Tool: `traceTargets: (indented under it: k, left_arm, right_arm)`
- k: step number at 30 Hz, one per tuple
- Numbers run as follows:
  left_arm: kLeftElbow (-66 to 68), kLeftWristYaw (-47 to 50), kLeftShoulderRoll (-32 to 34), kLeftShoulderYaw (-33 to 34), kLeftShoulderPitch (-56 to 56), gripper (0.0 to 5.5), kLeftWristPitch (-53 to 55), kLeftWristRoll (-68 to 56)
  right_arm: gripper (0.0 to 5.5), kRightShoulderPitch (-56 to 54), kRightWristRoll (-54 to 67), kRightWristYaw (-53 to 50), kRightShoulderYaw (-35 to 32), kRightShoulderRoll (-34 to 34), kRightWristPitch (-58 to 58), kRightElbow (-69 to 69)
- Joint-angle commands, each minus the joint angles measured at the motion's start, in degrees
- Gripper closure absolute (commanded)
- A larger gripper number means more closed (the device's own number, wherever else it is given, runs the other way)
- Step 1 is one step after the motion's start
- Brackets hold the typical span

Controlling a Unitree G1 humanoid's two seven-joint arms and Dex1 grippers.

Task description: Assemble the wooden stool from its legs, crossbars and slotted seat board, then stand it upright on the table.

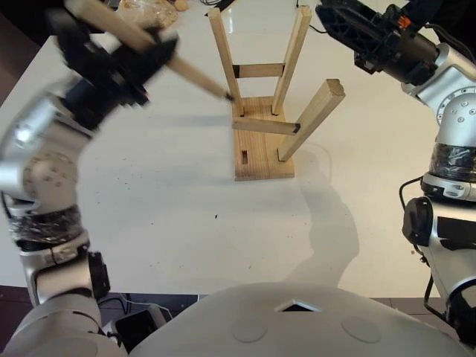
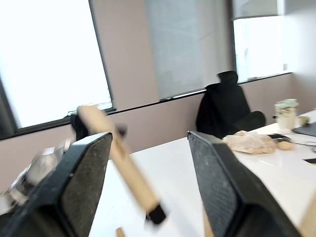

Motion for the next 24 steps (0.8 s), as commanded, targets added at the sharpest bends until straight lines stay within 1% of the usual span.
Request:
traceTargets:
  k: [1, 3, 6, 12, 18, 20, 24]
  left_arm:
    - [1.6, -2.3, -3.8, -7.3, 0.1, 3.47, -5.8, 8.5]
    - [2.0, -3.7, -4.6, -9.7, 0.9, 3.47, -7.5, 11.3]
    - [0.7, -5.8, -3.8, -12.0, 4.0, 3.47, -8.4, 14.2]
    - [-4.0, -9.6, 0.3, -11.8, 10.1, 3.47, -6.9, 13.8]
    - [-5.6, -8.5, -2.2, -15.5, 11.0, 3.47, -7.0, 14.5]
    - [-5.9, -8.0, -1.7, -14.1, 10.4, 3.47, -7.5, 14.4]
    - [-5.5, -8.6, 1.0, -10.0, 7.7, 3.47, -7.0, 13.1]
  right_arm:
    - [2.69, -4.3, -7.3, -7.7, -0.8, 1.9, -7.0, 8.6]
    - [2.69, -3.9, -9.7, -9.4, -0.8, 2.4, -9.8, 11.2]
    - [2.69, -2.4, -11.6, -9.9, -0.8, 2.5, -11.8, 12.2]
    - [2.69, -0.6, -12.9, -10.9, -2.0, 2.7, -13.8, 13.6]
    - [2.69, 0.8, -14.2, -11.2, -1.7, 4.0, -14.7, 13.4]
    - [2.69, 1.3, -14.7, -10.5, -1.2, 3.7, -14.7, 12.9]
    - [2.69, 1.7, -14.9, -11.0, -2.7, 3.0, -14.8, 13.6]
